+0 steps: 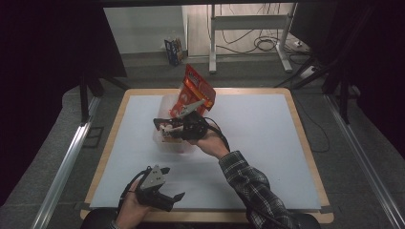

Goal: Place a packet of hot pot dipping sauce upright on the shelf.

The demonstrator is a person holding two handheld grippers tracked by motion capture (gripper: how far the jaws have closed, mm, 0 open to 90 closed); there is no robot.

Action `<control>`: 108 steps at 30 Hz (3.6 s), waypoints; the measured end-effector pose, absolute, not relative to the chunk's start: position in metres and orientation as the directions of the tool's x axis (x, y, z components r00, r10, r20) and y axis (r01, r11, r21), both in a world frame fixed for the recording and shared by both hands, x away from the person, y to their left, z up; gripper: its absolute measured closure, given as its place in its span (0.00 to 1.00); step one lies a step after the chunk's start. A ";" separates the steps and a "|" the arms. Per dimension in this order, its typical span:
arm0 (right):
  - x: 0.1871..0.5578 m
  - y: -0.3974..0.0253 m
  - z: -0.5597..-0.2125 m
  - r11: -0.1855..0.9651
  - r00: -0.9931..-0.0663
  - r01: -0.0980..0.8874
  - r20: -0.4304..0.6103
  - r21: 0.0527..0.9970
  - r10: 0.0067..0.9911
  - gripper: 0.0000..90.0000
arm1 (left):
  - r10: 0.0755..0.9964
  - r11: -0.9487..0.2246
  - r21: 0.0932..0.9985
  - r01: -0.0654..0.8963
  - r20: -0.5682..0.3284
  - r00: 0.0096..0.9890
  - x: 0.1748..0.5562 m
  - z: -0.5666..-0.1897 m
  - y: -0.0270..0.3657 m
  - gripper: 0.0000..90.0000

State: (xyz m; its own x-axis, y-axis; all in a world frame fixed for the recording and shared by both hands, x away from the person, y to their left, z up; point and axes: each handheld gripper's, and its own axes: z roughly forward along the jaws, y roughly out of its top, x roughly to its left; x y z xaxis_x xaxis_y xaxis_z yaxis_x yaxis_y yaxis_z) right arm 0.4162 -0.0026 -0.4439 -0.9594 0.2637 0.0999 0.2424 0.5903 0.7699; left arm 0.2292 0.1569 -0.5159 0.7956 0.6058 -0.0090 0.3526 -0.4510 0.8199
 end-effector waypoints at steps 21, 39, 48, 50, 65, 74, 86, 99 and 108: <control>0.418 0.004 -0.453 0.635 -0.954 0.231 0.044 0.737 0.296 0.76 | 0.603 -0.470 0.810 0.350 0.005 0.798 0.229 -0.517 0.155 0.03; 0.416 0.009 -0.439 0.595 -0.964 0.253 0.144 0.763 0.225 0.52 | 0.601 -0.476 0.807 0.349 0.008 0.800 0.229 -0.517 0.155 0.03; 0.404 0.024 -0.428 0.604 -0.979 0.191 0.105 0.774 0.175 0.54 | 0.599 -0.479 0.807 0.346 0.012 0.800 0.229 -0.517 0.155 0.03; 0.404 0.022 -0.427 0.616 -0.978 0.188 0.085 0.765 0.192 0.53 | 0.599 -0.477 0.807 0.347 0.010 0.800 0.229 -0.517 0.155 0.03; 0.417 0.006 -0.446 0.659 -0.963 0.268 0.167 0.703 0.213 0.45 | 0.595 -0.487 0.802 0.344 0.017 0.803 0.229 -0.518 0.154 0.03; 0.412 0.019 -0.434 0.632 -0.968 0.250 0.183 0.734 0.172 0.50 | 0.596 -0.486 0.803 0.344 0.017 0.803 0.228 -0.517 0.154 0.03; 0.405 0.022 -0.426 0.647 -0.974 0.224 0.150 0.729 0.169 0.43 | 0.597 -0.486 0.803 0.344 0.017 0.802 0.228 -0.517 0.154 0.03; 0.417 0.008 -0.440 0.704 -0.962 0.271 0.162 0.656 0.220 0.34 | 0.593 -0.492 0.800 0.342 0.021 0.805 0.228 -0.518 0.154 0.03; 0.419 0.026 -0.433 0.674 -0.971 0.236 0.196 0.701 0.136 0.42 | 0.595 -0.491 0.801 0.343 0.021 0.804 0.228 -0.517 0.154 0.03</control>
